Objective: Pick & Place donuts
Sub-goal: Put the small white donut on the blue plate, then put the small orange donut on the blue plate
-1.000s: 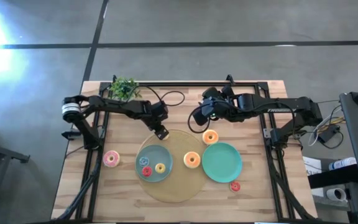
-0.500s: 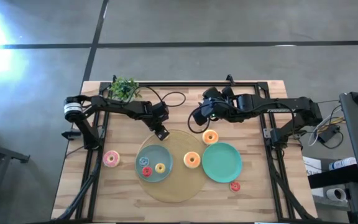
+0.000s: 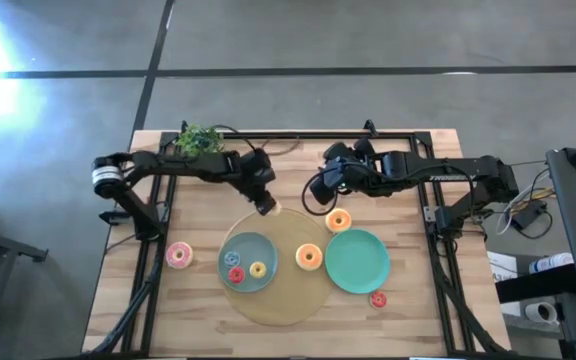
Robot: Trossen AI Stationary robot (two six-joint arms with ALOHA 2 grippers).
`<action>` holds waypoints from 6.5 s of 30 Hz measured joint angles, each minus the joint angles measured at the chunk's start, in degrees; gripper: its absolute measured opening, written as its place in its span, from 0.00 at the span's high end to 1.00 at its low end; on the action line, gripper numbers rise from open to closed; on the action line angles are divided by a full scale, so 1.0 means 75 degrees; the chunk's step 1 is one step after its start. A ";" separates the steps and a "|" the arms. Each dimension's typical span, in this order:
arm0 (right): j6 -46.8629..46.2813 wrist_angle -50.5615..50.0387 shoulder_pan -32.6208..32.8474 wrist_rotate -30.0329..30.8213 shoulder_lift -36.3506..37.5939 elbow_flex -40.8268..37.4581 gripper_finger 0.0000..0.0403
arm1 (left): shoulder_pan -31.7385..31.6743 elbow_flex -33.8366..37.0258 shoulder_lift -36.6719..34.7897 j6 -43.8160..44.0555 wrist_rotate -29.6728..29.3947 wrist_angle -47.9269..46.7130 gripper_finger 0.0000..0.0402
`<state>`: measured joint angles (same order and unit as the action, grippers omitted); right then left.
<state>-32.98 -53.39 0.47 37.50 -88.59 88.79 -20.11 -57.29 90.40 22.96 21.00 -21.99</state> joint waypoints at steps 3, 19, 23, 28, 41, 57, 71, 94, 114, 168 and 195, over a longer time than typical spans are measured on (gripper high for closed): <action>0.0219 0.0050 0.0000 -0.0038 -0.0001 0.0000 0.50 | -0.0331 -0.0170 -0.0460 0.0293 0.1282 0.0320 1.00; 0.7204 0.3320 0.0647 -0.1617 -0.0156 0.0020 0.50 | -0.1285 -0.0293 -0.0876 0.2930 0.6193 0.2701 1.00; 0.7147 0.3335 0.0529 -0.1957 -0.0156 0.0050 0.50 | -0.1293 -0.0559 -0.0864 0.3137 0.6128 0.2891 1.00; 0.7053 0.3220 0.0539 -0.2277 -0.0183 0.0050 0.50 | -0.1322 -0.0989 -0.0666 0.3196 0.6025 0.2815 1.00; 0.6816 0.2632 0.0568 -0.1888 -0.0198 -0.0002 0.50 | -0.1258 -0.1703 0.0005 0.3092 0.6084 0.2564 1.00; 0.7200 0.2518 0.0565 -0.2072 -0.0234 -0.0017 0.50 | -0.0890 -0.1694 0.0008 0.3080 0.5858 0.2531 1.00; 0.6594 0.2530 0.0554 -0.2463 -0.0234 -0.0055 0.64 | -0.0805 -0.1694 0.0008 0.3055 0.5606 0.2531 1.00; 0.4686 0.1619 0.0554 -0.2893 -0.0234 -0.0172 0.96 | -0.0635 -0.1685 -0.0048 0.2593 0.4296 0.2098 0.74; 0.0121 0.4401 -0.0047 -0.5224 -0.1306 -0.1135 0.96 | 0.1530 -0.1691 -0.3548 -0.0789 -0.2465 -0.1871 0.75; -0.3021 0.4604 0.0350 -0.6011 -0.4819 0.0195 0.59 | 0.1715 0.1089 -0.6439 -0.0735 -0.3414 -0.1945 0.75; 0.0062 0.3480 0.0426 -0.7535 -0.4355 0.0204 0.68 | 0.1712 0.1089 -0.6436 -0.0873 -0.3411 -0.1951 0.75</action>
<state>-32.52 -27.29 3.67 -19.02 -121.25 90.32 -7.27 -49.12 42.13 16.41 -4.58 -36.62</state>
